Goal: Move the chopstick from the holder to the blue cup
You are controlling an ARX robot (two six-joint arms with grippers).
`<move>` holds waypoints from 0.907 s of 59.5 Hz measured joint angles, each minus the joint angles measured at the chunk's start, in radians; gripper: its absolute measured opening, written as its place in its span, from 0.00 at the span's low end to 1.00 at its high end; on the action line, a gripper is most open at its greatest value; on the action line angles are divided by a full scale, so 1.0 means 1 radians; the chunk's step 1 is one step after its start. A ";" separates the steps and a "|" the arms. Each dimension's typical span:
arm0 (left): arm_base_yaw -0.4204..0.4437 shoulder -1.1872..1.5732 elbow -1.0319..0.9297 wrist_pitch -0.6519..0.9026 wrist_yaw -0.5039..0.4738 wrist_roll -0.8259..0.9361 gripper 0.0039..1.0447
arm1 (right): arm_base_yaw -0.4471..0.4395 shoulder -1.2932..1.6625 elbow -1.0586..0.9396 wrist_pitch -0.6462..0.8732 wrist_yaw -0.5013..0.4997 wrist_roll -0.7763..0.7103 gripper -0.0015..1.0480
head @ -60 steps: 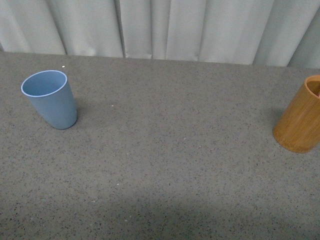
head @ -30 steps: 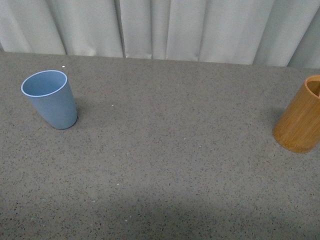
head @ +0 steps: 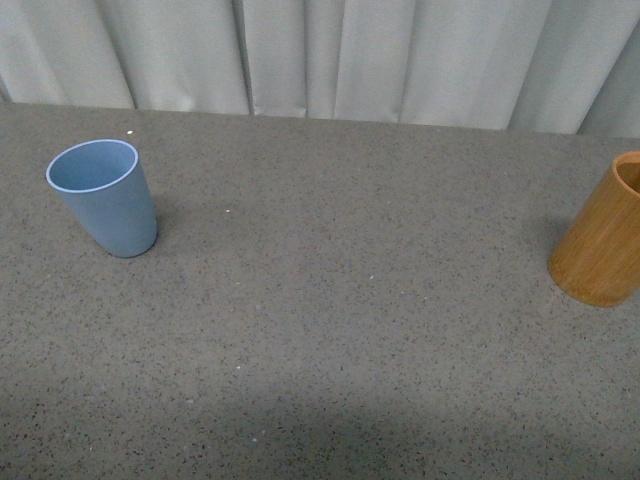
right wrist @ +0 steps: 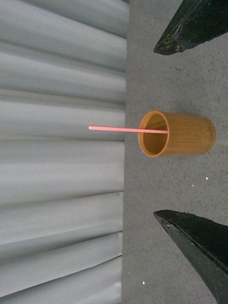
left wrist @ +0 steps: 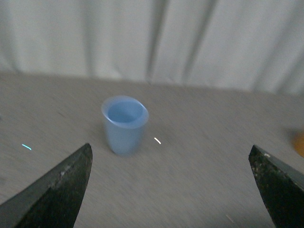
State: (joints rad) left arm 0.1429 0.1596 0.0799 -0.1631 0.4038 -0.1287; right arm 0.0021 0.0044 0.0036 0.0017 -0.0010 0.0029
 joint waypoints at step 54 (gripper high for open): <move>-0.353 1.023 0.249 0.479 -0.220 -0.245 0.94 | -0.001 0.000 0.000 0.000 0.000 0.000 0.91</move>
State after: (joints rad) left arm -0.2104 1.1824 0.3286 0.3161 0.1833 -0.3733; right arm 0.0013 0.0040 0.0036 0.0017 -0.0013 0.0025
